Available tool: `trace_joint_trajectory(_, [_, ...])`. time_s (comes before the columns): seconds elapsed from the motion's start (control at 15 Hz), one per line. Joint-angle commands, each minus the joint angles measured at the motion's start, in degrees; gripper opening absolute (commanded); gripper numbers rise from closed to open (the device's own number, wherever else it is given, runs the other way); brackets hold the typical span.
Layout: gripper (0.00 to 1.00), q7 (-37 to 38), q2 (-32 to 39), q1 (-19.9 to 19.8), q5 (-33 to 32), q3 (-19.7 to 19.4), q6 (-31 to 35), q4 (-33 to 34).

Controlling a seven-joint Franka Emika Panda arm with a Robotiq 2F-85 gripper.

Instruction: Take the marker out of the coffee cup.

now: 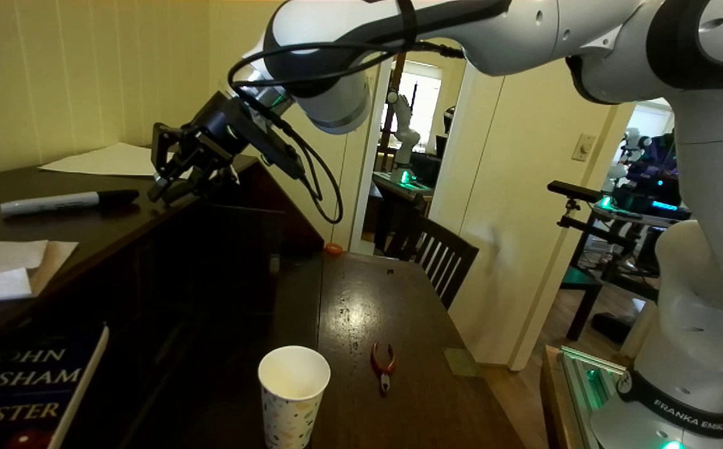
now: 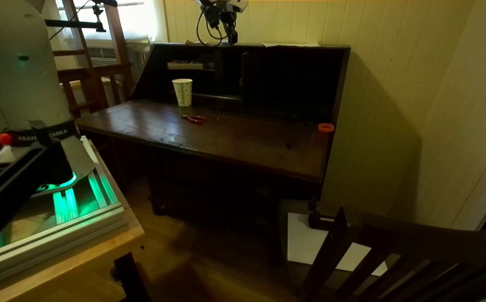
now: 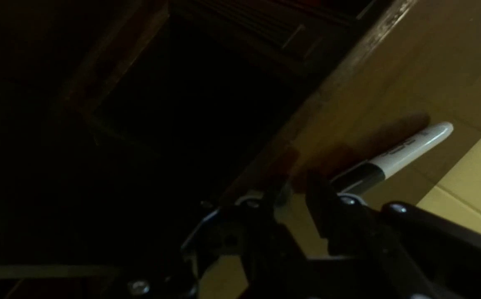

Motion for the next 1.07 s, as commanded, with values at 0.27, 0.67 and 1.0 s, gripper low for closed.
trace_joint_trajectory(0.27, [0.75,3.0,-11.1,6.6,-20.0,-5.5,-13.5,-0.8])
trace_joint_trajectory(0.67, [1.00,1.6,-24.6,7.4,-30.6,-1.1,-41.9,0.6])
trace_joint_trajectory(1.0, [1.00,1.8,-28.8,5.8,-31.6,2.9,-55.1,2.4])
